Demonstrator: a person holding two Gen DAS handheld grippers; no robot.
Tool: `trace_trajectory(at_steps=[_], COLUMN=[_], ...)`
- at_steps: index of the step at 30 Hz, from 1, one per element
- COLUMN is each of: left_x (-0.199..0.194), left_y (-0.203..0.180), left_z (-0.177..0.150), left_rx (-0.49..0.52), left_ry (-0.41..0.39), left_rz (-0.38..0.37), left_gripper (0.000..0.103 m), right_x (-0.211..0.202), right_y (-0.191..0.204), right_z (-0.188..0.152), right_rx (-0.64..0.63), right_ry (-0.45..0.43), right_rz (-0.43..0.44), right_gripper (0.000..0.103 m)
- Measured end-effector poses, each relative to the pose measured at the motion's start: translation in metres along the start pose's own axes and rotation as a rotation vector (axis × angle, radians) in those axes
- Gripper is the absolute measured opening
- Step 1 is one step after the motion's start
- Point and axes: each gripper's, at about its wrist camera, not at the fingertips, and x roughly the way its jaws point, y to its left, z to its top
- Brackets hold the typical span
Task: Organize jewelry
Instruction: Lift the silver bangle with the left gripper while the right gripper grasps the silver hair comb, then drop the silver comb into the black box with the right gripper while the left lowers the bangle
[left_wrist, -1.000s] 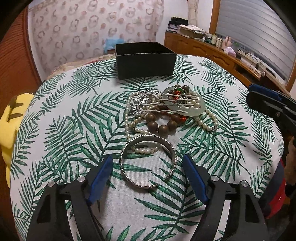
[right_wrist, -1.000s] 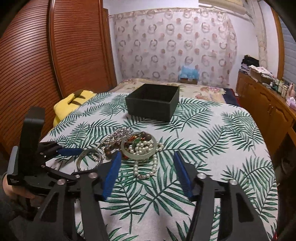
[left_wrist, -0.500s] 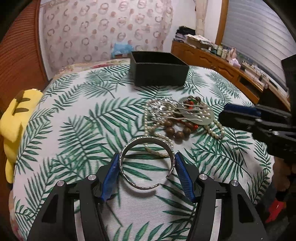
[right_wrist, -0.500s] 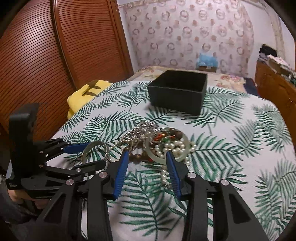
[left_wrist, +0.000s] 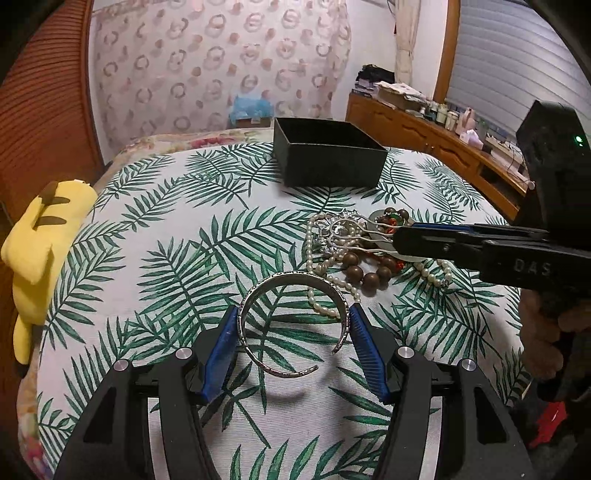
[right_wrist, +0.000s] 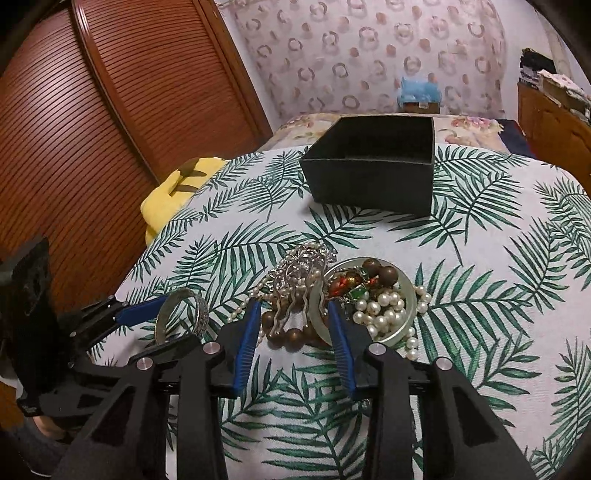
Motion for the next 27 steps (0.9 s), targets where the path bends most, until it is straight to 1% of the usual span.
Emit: trace_trajectory(at_steps=[2,3,8,11,13,14,15,19,23,27], left_x=[0.000,0.000,0.000,0.000,-0.001,-0.002,-0.002,-0.002,-0.002,-0.004], left_y=[0.000,0.000,0.000,0.000,-0.001,-0.002,-0.002,-0.004,-0.004,-0.002], left_z=[0.000,0.000,0.000,0.000,-0.001,-0.001,-0.001,-0.001,0.001,0.008], left_rx=[-0.001,-0.001,0.000,0.001,0.003,0.004,0.005,0.005,0.003,0.005], left_ry=[0.000,0.000,-0.001,-0.003,-0.006,-0.006,-0.007,-0.008,-0.014,-0.039], left_rz=[0.000,-0.001,0.000,0.002,0.003,0.004,0.004,0.005,0.010,0.024], left_gripper=[0.057,0.057,0.057,0.057,0.057,0.057,0.057,0.057,0.057,0.057], right_x=[0.003,0.003,0.005,0.002,0.001,-0.001,-0.001,-0.004,-0.006,-0.011], right_y=[-0.001,-0.001,-0.002,-0.002,-0.001,0.000,0.000,0.005,0.008,0.014], right_z=[0.002,0.003,0.007,0.008,0.009,0.009,0.010,0.014,0.016,0.022], right_rx=[0.010,0.015,0.021,0.022,0.019,0.015,0.011,-0.007,-0.031,-0.073], right_ry=[0.005,0.006,0.006,-0.003,-0.009,-0.012,-0.015,-0.025,-0.041,-0.058], right_rz=[0.000,0.002,-0.011,-0.016,-0.012,-0.014,-0.019,-0.021,-0.024,-0.044], right_gripper=[0.036,0.032,0.028,0.023,0.021,0.017,0.009,0.008,0.003,0.002])
